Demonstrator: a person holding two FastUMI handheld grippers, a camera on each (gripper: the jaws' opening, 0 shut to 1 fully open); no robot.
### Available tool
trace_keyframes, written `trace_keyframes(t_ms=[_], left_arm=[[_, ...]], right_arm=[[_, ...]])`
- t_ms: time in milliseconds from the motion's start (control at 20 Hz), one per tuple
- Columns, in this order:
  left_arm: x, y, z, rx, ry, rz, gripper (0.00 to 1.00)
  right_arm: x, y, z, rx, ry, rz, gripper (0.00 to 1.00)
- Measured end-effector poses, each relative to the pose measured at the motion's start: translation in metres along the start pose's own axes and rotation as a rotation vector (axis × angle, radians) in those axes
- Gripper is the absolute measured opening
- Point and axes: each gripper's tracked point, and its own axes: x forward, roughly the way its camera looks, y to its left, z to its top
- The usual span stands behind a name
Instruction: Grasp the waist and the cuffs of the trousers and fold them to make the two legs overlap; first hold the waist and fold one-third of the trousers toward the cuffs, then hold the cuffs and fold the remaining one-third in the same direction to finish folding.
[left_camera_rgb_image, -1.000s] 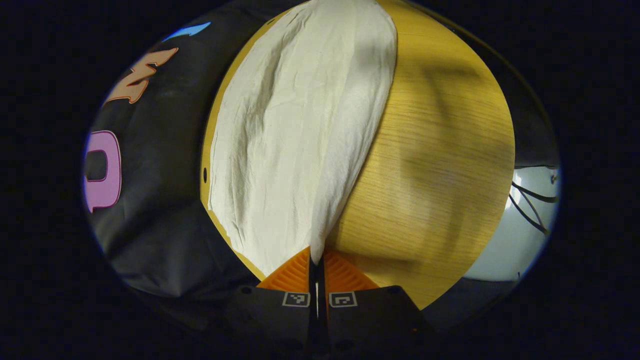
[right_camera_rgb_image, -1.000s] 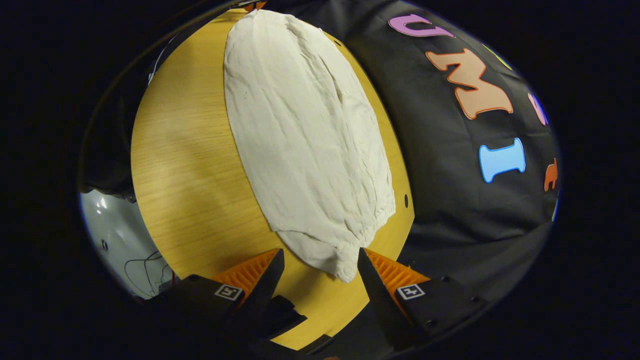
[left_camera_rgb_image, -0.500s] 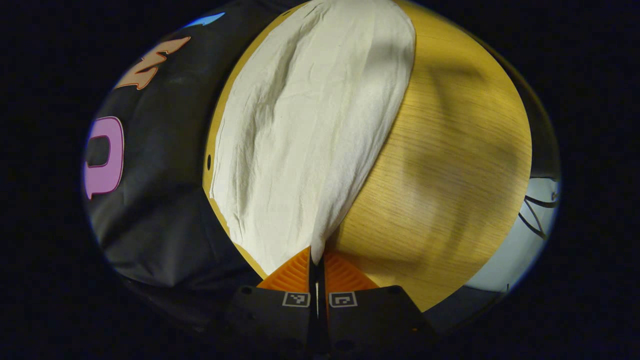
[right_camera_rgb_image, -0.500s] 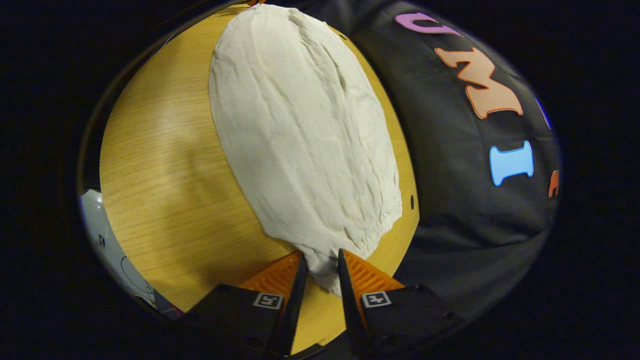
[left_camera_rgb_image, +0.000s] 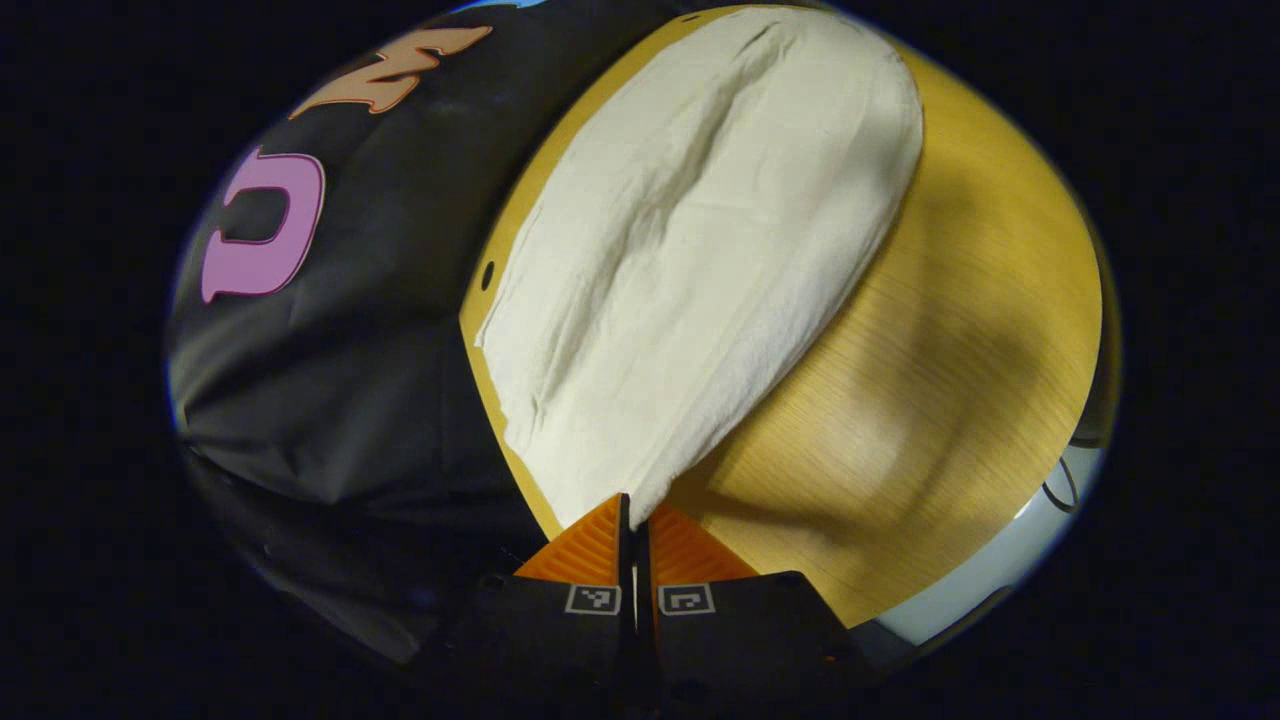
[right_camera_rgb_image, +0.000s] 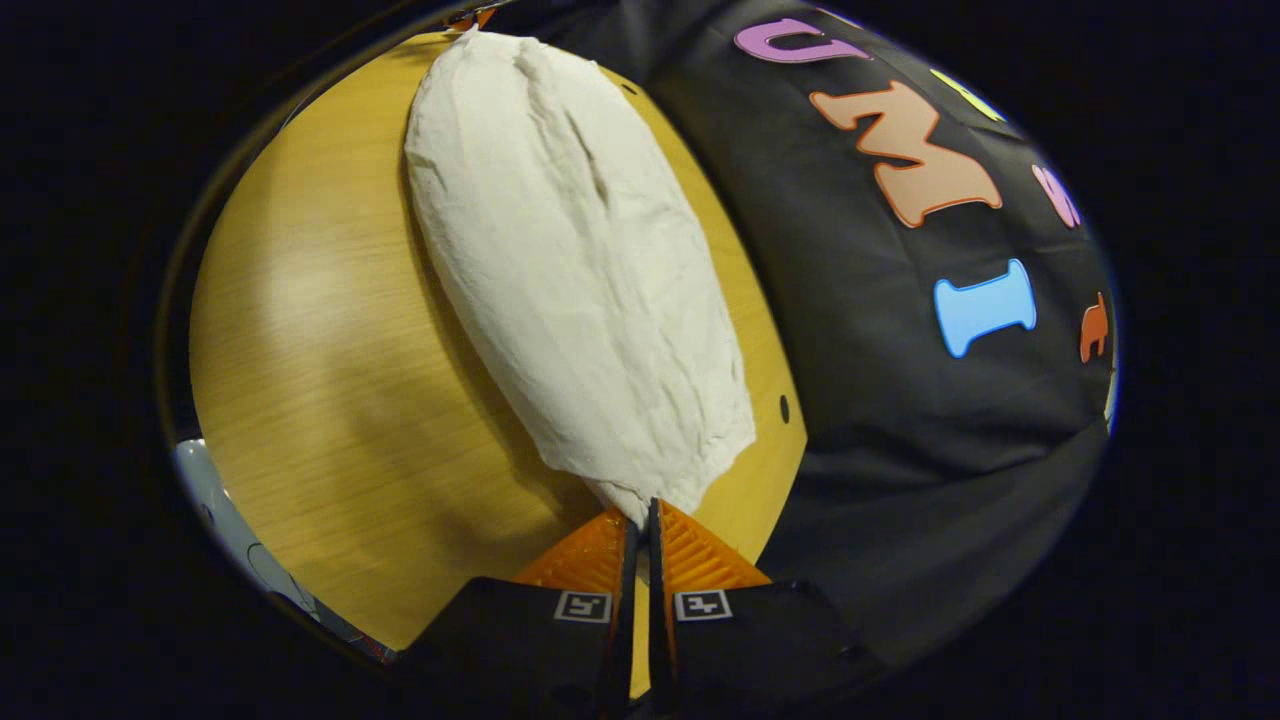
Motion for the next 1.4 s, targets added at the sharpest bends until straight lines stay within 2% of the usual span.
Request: trace_keyframes(t_ms=[400, 650, 850, 1050, 1400], left_arm=[[-0.013, 0.103, 0.044, -0.124, -0.041, 0.214, 0.00], [-0.016, 0.144, 0.062, -0.249, -0.101, 0.302, 0.00], [-0.013, 0.167, 0.079, -0.332, -0.152, 0.329, 0.00], [0.017, 0.212, 0.101, -0.429, -0.197, 0.344, 0.00], [0.068, 0.239, 0.142, -0.436, -0.262, 0.342, 0.00]], right_arm=[[0.012, -0.088, 0.031, 0.136, -0.073, -0.175, 0.08], [0.021, -0.126, 0.047, 0.323, -0.039, -0.282, 0.08], [0.034, -0.150, 0.062, 0.459, -0.001, -0.352, 0.07], [0.058, -0.168, 0.078, 0.521, 0.018, -0.399, 0.07], [0.115, -0.172, 0.097, 0.567, 0.060, -0.408, 0.07]])
